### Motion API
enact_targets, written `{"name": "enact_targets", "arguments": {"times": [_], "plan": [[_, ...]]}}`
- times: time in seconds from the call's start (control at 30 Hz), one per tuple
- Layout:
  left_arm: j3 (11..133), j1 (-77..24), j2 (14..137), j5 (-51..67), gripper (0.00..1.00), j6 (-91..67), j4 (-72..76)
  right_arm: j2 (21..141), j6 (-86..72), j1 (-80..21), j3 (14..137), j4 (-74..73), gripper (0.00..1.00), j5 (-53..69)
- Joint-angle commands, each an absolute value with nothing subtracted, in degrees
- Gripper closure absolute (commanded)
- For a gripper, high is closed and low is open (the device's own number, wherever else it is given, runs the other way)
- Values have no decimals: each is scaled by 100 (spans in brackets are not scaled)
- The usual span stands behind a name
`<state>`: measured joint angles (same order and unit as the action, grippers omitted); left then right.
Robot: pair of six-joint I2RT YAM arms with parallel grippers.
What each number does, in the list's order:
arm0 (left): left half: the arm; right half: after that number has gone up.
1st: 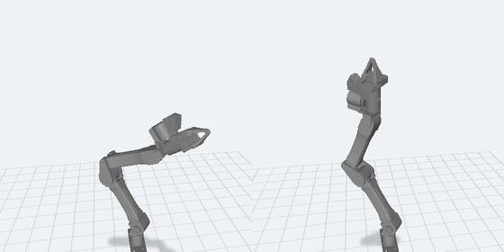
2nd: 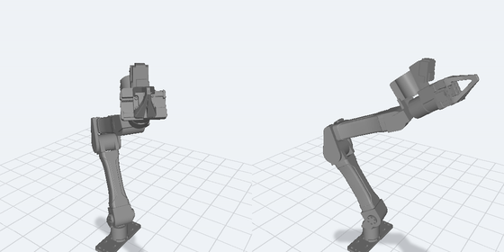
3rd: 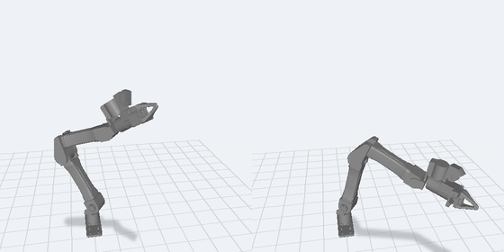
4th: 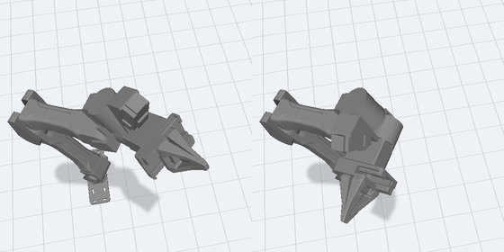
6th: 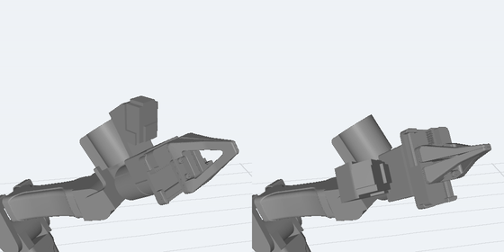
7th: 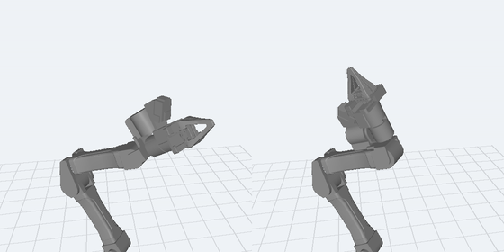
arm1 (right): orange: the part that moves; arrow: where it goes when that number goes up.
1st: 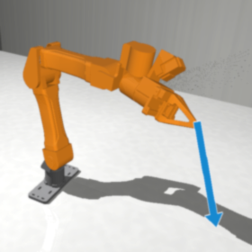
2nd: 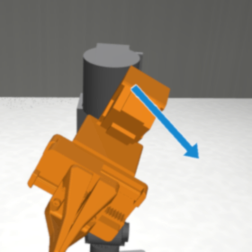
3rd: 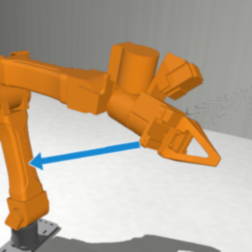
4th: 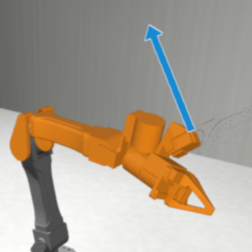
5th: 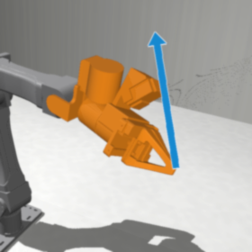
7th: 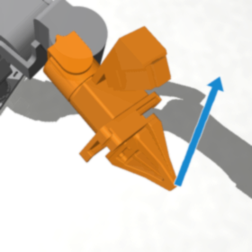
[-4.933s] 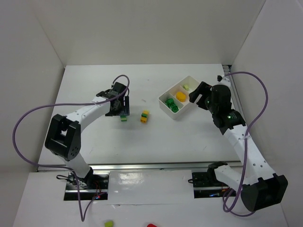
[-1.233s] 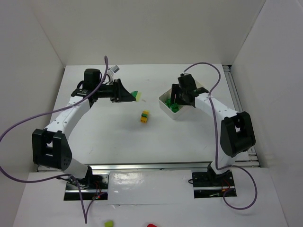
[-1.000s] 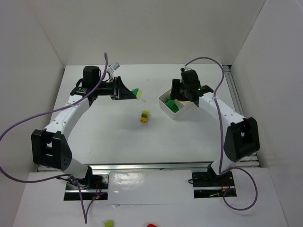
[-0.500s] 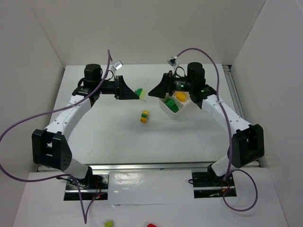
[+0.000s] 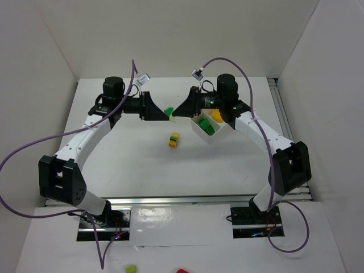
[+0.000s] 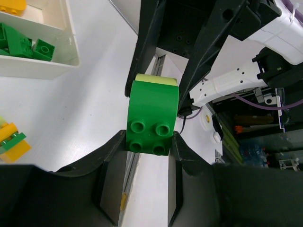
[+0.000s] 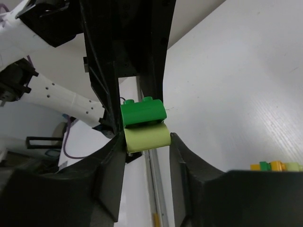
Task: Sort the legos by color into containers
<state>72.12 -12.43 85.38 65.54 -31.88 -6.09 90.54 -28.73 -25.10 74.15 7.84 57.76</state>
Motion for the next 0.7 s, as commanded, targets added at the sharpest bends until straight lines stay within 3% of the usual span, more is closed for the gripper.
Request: {"name": "enact_targets", "arguments": {"times": [0.0,0.13,0.4,0.63,0.67], "plan": [[7409,-1257,8376,6688,100,-3173,-387,9097,-3032,-2558,7611,1310,66,5977],[7461,-1257,8429,6636,100,-3173,-387,9027,-2867,-2558,7611,1021,80,5749],[7330,-774,8279,6469,100,-3349,-396,8728,-2093,-1926,7261,-841,81,4633],[7269,-642,8279,6337,100,-3463,-342,8727,-1977,-1486,7470,-2020,81,2087],[7269,-642,8332,6285,100,-3393,-395,8728,-2186,-1398,7471,-2117,81,1135]]}}
